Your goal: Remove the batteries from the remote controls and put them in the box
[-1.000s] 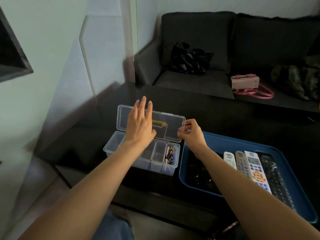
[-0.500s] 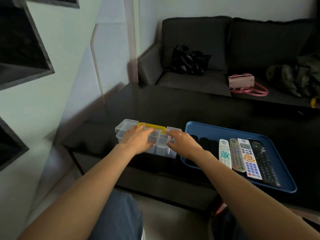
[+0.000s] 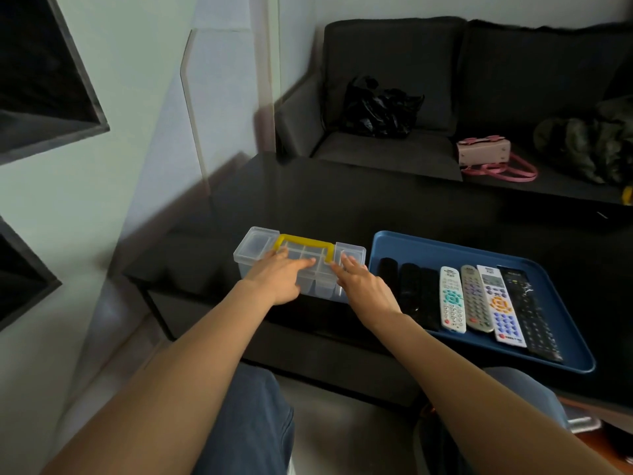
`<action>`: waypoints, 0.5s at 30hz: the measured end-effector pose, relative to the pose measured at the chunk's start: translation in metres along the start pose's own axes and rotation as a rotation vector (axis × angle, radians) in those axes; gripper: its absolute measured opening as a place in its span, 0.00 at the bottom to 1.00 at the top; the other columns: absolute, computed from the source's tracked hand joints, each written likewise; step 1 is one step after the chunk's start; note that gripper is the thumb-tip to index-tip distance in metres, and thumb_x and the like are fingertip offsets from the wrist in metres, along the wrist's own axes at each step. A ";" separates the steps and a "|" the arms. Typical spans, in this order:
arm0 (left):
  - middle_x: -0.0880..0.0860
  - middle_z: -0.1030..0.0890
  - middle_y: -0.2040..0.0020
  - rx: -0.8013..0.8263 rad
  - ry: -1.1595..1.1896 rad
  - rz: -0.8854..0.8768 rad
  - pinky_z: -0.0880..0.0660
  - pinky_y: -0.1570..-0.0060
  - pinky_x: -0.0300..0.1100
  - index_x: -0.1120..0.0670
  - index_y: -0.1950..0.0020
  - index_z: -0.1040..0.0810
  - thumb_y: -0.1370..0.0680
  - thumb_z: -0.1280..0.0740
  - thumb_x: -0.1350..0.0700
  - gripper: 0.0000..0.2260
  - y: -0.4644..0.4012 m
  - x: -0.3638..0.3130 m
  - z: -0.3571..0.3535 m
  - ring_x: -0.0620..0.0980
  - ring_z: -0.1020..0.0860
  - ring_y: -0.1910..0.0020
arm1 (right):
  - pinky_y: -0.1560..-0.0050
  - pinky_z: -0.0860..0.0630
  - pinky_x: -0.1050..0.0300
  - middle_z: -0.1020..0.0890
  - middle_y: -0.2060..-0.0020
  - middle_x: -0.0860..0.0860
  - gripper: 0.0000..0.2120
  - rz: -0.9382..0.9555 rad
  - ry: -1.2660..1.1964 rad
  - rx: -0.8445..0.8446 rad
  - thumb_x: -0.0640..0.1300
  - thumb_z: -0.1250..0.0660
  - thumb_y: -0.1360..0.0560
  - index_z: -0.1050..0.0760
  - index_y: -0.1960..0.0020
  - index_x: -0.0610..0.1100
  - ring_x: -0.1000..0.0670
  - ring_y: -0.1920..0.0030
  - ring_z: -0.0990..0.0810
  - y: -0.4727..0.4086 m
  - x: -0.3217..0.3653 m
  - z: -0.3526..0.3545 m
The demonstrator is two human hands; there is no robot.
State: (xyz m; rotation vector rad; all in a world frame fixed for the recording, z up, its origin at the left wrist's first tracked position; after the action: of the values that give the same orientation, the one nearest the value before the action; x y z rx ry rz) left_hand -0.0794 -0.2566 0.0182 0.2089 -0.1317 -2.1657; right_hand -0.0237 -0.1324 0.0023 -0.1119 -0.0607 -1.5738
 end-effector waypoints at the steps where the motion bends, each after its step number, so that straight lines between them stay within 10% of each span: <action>1: 0.58 0.49 0.23 0.006 0.007 0.005 0.44 0.29 0.52 0.40 0.26 0.47 0.22 0.39 0.55 0.28 0.000 0.000 0.000 0.58 0.49 0.25 | 0.32 0.35 0.51 0.52 0.22 0.46 0.33 0.000 -0.010 0.005 0.34 0.41 0.21 0.52 0.22 0.48 0.46 0.23 0.50 0.001 0.000 -0.001; 10: 0.57 0.44 0.25 -0.030 0.046 0.023 0.43 0.29 0.52 0.41 0.26 0.43 0.23 0.39 0.56 0.27 -0.001 0.000 0.004 0.58 0.45 0.26 | 0.26 0.48 0.49 0.60 0.23 0.47 0.34 0.011 -0.072 0.176 0.36 0.43 0.20 0.59 0.22 0.49 0.49 0.24 0.61 0.001 -0.005 -0.005; 15: 0.56 0.28 0.34 -0.110 0.221 0.042 0.30 0.41 0.47 0.49 0.31 0.32 0.22 0.39 0.56 0.19 -0.002 0.000 0.025 0.54 0.28 0.37 | 0.28 0.43 0.51 0.46 0.23 0.45 0.25 -0.020 -0.323 0.163 0.42 0.43 0.19 0.45 0.23 0.44 0.43 0.25 0.43 0.007 0.003 0.028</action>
State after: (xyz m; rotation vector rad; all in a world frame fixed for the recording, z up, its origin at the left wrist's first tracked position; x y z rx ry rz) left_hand -0.0865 -0.2552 0.0424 0.3767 0.1079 -2.0860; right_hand -0.0159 -0.1319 0.0306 -0.2372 -0.4436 -1.5519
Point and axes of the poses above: each hand's wrist, its own y-axis away from the middle knuckle, its own z-axis out of the back of the hand, x = y × z, the point moved 7 cm from there along -y, towards the middle knuckle
